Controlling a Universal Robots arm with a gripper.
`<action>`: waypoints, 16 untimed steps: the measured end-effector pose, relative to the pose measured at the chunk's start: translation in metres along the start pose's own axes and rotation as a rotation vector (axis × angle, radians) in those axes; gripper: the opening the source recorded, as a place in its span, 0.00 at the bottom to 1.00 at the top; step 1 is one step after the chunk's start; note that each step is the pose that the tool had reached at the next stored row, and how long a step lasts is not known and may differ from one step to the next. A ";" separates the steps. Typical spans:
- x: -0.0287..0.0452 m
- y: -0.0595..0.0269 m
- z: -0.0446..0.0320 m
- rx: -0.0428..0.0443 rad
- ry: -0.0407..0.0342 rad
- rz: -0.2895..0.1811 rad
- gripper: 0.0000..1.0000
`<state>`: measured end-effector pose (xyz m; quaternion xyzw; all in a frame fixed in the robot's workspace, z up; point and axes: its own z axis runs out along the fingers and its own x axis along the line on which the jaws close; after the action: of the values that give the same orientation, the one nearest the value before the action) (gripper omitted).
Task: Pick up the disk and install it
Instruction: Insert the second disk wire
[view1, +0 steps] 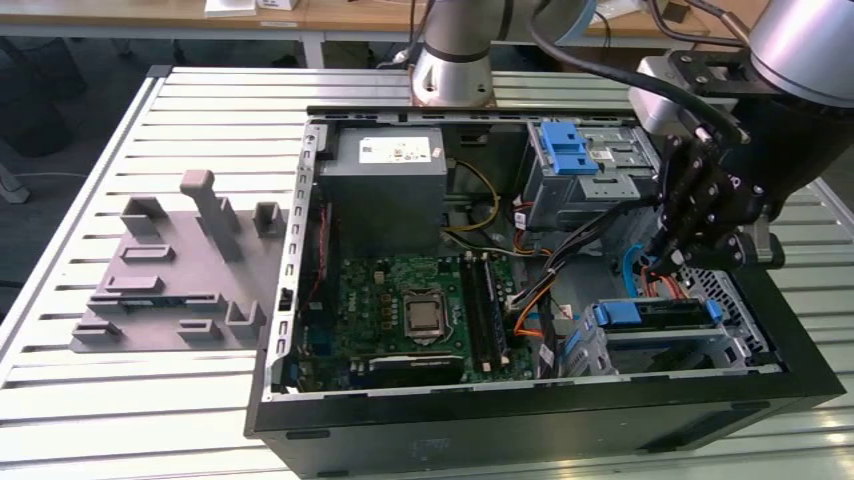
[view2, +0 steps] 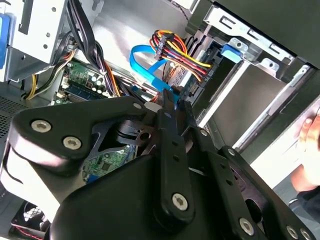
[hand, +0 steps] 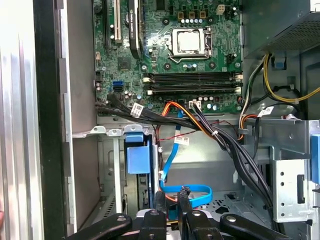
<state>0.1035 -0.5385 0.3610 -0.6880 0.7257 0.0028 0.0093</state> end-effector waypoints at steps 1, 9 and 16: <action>-0.0002 0.0000 0.0009 0.0000 -0.0011 0.000 0.24; -0.0006 0.0001 0.0070 -0.0002 -0.0029 0.000 0.22; 0.0011 0.0003 0.0103 0.0017 -0.0056 -0.009 0.16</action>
<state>0.1033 -0.5393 0.3507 -0.6914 0.7224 0.0040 0.0119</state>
